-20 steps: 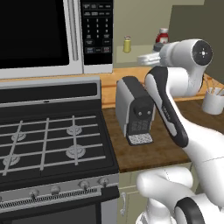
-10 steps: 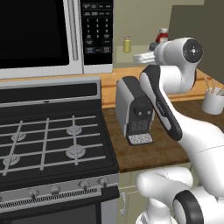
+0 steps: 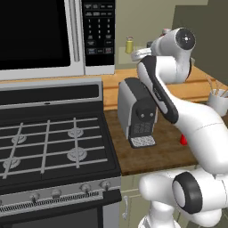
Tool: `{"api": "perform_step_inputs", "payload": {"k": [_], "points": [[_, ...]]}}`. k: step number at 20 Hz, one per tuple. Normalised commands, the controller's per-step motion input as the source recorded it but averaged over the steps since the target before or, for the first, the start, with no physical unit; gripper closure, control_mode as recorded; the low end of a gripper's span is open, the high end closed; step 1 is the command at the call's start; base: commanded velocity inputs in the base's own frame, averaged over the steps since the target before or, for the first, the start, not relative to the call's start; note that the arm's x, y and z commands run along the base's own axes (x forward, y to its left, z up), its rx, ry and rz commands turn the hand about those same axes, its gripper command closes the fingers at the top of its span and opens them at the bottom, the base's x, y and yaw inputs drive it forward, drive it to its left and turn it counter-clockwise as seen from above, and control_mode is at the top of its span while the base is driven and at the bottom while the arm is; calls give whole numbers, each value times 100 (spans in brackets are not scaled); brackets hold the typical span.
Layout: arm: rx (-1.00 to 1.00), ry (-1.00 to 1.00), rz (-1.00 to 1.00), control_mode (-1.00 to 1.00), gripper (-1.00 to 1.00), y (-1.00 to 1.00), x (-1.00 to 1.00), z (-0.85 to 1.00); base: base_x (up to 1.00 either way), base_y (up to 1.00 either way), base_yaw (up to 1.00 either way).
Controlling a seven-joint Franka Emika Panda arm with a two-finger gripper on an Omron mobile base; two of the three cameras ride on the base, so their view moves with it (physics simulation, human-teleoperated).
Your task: Put the shaker and condiment bottle from the counter next to their counterparts in the cabinet.
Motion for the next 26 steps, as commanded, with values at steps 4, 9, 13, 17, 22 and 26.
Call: {"api": "perform_step_inputs", "payload": {"k": [4,9,13,17,22,26], "points": [[0,2,0,-100,100,0,24,0,0,0,0],[0,0,0,-100,100,0,20,-3,0,0,0],[0,0,0,-100,100,0,22,-23,0,0,0],[0,0,0,-100,100,0,32,-21,0,0,0],[0,0,0,-100,100,0,38,-8,0,0,0],[0,0,0,-100,100,0,36,-7,0,0,0]]}}
